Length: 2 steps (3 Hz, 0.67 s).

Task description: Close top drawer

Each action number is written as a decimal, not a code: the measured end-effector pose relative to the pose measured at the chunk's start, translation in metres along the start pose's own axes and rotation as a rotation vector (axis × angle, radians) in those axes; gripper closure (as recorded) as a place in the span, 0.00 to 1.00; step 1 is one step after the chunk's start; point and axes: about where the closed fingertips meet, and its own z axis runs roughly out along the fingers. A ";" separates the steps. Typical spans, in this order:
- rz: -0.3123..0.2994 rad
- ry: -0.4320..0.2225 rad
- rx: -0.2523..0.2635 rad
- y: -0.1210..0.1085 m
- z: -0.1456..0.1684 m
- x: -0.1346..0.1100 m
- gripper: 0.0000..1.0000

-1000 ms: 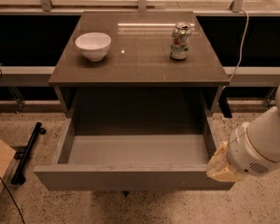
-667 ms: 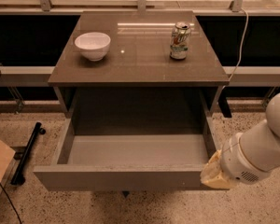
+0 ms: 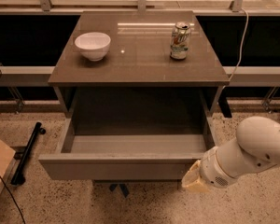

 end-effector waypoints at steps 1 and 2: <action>-0.002 0.001 0.001 0.000 0.000 0.000 1.00; -0.050 -0.012 0.056 -0.015 0.006 -0.016 1.00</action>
Offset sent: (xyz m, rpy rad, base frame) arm 0.0689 0.0414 0.0051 -0.0246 -0.2603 0.0490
